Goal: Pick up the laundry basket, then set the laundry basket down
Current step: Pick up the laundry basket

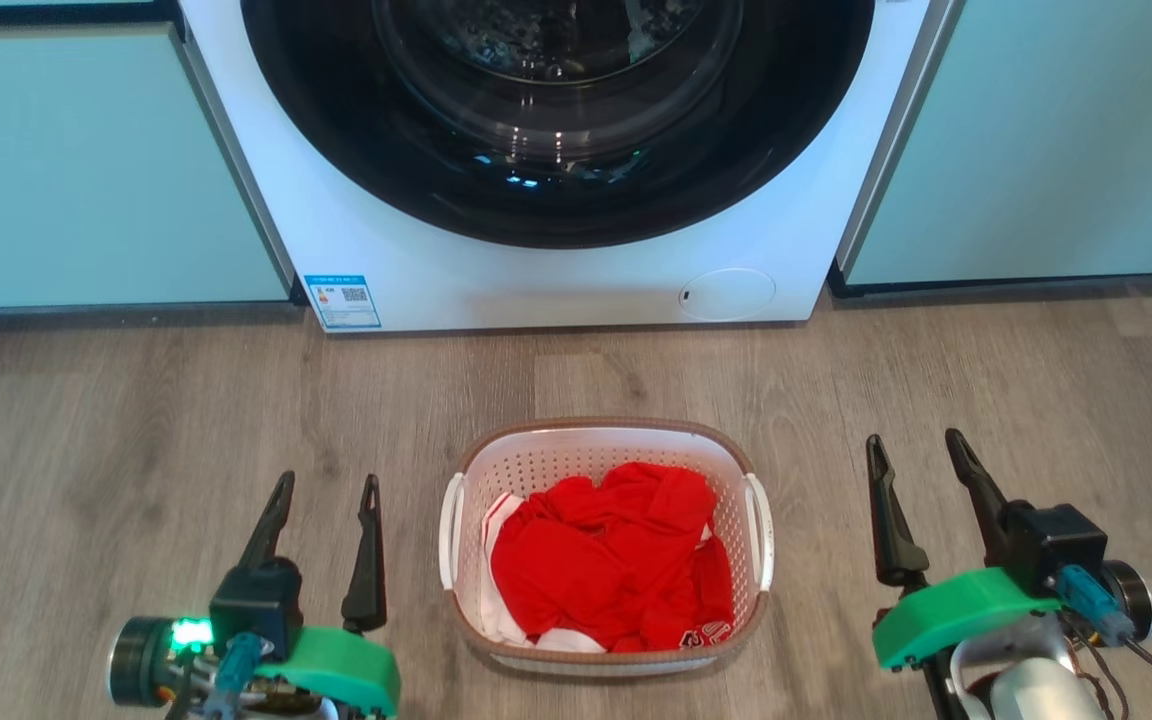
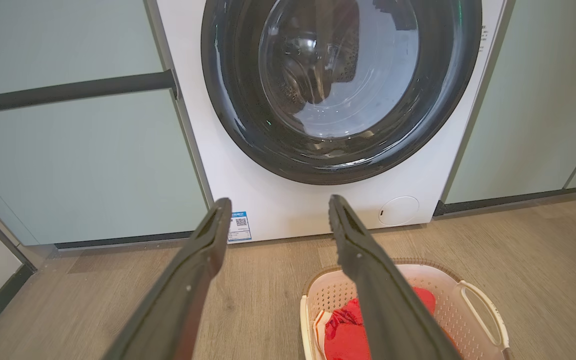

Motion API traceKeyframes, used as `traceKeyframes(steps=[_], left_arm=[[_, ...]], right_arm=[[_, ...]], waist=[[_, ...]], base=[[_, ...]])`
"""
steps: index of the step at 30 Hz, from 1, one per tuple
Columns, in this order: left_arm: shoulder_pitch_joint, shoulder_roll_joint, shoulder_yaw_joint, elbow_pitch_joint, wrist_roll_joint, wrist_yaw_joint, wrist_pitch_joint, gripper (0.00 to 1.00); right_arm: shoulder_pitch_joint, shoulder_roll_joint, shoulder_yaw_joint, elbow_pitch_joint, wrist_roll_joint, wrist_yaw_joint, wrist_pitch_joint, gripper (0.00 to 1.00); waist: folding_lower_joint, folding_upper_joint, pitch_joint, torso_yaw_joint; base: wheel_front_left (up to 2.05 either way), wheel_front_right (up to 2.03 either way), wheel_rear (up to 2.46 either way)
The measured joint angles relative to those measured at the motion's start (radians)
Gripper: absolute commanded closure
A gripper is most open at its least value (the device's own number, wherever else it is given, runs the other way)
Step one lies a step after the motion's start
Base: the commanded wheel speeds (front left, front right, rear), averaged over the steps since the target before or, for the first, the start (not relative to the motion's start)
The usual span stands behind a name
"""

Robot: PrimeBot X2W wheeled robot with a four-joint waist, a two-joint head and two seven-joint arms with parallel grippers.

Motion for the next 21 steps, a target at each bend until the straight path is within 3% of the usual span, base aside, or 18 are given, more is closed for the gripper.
traceKeyframes(steps=[10,21], left_arm=[[-0.011,-0.003,0.01,0.026,-0.003,-0.017,0.0,0.0],[-0.113,-0.007,0.017,0.135,-0.019,-0.044,0.0,0.0]], right_arm=[[-0.005,0.0,-0.004,0.007,0.0,0.0,0.0,0.0],[-0.096,-0.001,-0.006,0.096,0.0,0.0,0.0,0.0]], waist=[[0.0,0.0,0.04,0.0],[0.0001,0.0,0.132,-0.001]], base=[[0.0,0.0,0.0],[0.0,0.0,0.0]])
